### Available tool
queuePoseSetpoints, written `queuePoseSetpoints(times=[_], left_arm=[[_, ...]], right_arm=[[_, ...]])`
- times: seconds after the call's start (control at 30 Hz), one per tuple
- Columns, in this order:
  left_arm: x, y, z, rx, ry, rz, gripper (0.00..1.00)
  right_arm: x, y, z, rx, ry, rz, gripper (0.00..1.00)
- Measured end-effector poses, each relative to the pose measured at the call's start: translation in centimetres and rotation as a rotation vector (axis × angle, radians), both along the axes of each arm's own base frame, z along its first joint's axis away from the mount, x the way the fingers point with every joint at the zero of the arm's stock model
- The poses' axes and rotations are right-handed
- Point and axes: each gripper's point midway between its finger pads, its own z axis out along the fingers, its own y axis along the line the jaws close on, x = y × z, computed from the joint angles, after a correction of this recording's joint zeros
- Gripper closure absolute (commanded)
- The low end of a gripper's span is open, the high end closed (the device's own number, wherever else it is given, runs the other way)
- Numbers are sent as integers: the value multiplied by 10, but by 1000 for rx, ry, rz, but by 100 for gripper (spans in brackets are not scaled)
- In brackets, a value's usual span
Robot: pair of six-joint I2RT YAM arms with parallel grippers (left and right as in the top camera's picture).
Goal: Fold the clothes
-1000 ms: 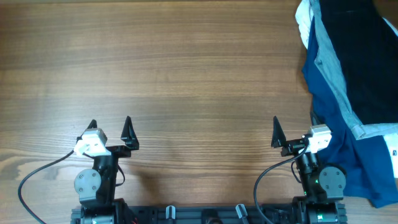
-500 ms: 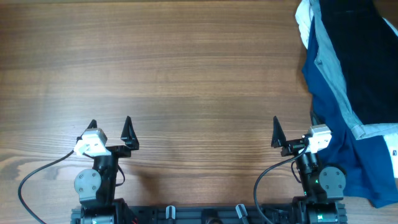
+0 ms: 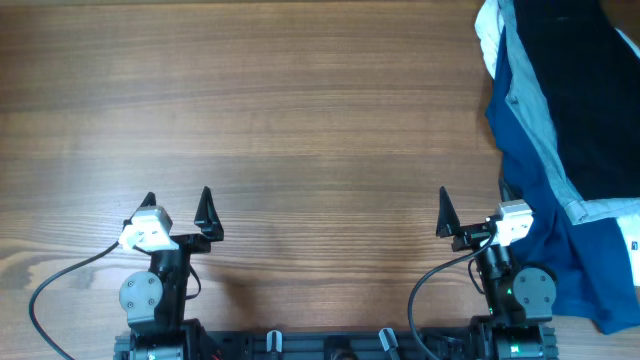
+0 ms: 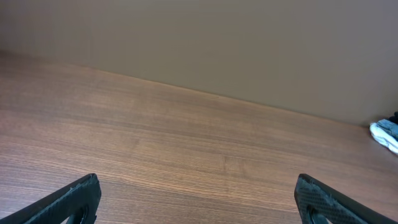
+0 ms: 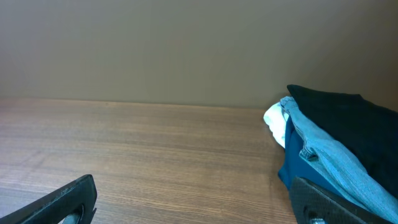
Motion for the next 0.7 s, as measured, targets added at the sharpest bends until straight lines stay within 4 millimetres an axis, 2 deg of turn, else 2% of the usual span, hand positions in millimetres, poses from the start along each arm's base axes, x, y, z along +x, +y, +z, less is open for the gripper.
queuePoseSetpoints(times=[0.37,0.47,0.57,0.7], left_arm=[[0,0,0,0,-1,0,0],[1,0,9,3,-37,-1,0],[0,-9,32,13,-135,-54,0],[-3,-22,54,28,-222,-127,0]], right_arm=[[1,-5,1,0,-5,-27,0],[0,-5,16,5,-65,-27,0],[-3,-5,44,9,-180,-27,0],[-7,-6,64,13,-260,-33,0]])
